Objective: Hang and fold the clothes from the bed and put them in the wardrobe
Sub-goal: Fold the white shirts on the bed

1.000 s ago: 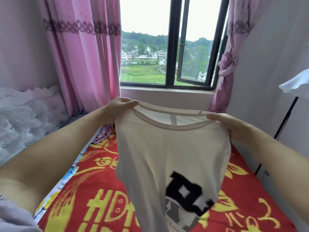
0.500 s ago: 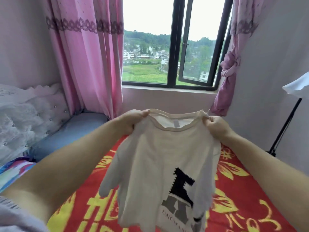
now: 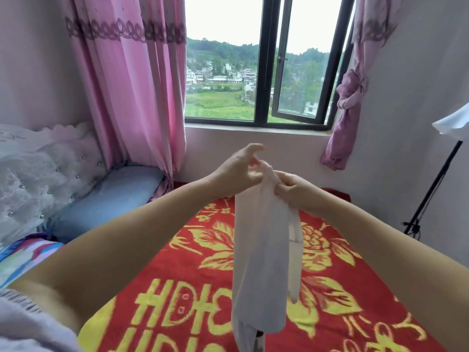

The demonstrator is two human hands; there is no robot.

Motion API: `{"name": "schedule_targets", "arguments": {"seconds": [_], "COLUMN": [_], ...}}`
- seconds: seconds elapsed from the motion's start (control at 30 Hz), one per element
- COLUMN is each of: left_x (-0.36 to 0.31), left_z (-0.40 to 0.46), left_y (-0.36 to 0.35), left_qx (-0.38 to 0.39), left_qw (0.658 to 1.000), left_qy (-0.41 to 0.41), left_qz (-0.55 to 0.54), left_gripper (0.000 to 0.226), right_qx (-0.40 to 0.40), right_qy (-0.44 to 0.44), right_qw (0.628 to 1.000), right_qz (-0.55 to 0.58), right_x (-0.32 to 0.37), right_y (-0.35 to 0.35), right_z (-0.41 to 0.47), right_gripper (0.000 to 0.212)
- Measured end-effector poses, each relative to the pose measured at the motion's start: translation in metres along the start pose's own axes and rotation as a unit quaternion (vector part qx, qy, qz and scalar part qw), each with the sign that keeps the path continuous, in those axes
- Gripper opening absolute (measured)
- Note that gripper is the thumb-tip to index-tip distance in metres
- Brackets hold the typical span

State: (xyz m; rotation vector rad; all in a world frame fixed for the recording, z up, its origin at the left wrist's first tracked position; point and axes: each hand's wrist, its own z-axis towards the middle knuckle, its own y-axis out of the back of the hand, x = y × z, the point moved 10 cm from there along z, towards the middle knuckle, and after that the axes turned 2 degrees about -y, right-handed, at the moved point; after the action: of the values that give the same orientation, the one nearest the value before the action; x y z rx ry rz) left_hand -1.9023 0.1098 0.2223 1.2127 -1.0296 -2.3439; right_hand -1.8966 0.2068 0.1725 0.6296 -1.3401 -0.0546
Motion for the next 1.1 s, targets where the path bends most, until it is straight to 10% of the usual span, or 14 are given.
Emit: {"name": "schedule_targets", "arguments": {"seconds": [0.1, 0.2, 0.33, 0.57, 0.9, 1.0, 1.1], "left_x": [-0.012, 0.003, 0.009, 0.007, 0.012, 0.008, 0.003], "left_z": [0.001, 0.003, 0.017, 0.034, 0.033, 0.033, 0.030], "left_y": [-0.011, -0.023, -0.017, -0.020, 0.009, 0.016, 0.018], "left_qx": [0.076, 0.166, 0.118, 0.172, 0.239, 0.243, 0.256], "left_qw": [0.982, 0.986, 0.987, 0.980, 0.958, 0.957, 0.954], "left_qy": [-0.090, 0.003, 0.031, 0.068, 0.136, 0.137, 0.134], "left_qz": [0.150, -0.018, -0.106, -0.076, -0.078, -0.082, -0.080], "left_gripper": [0.064, 0.014, 0.009, 0.011, 0.012, 0.007, 0.008], "right_qx": [0.023, 0.017, -0.049, -0.021, 0.206, 0.174, 0.128], "right_qy": [0.036, 0.067, 0.030, -0.111, -0.164, -0.137, -0.094], "right_qw": [0.998, 0.997, 0.992, 0.987, 0.943, 0.928, 0.948], "right_qz": [-0.053, -0.039, 0.113, -0.115, 0.204, 0.298, 0.277], "right_x": [0.016, 0.028, -0.007, -0.124, -0.145, -0.131, -0.114], "right_y": [0.001, 0.002, 0.024, 0.001, -0.027, -0.035, -0.046], "right_z": [-0.005, -0.012, -0.025, -0.049, -0.066, -0.061, -0.050], "right_gripper": [0.029, 0.031, 0.020, 0.022, 0.035, 0.012, 0.035]}}
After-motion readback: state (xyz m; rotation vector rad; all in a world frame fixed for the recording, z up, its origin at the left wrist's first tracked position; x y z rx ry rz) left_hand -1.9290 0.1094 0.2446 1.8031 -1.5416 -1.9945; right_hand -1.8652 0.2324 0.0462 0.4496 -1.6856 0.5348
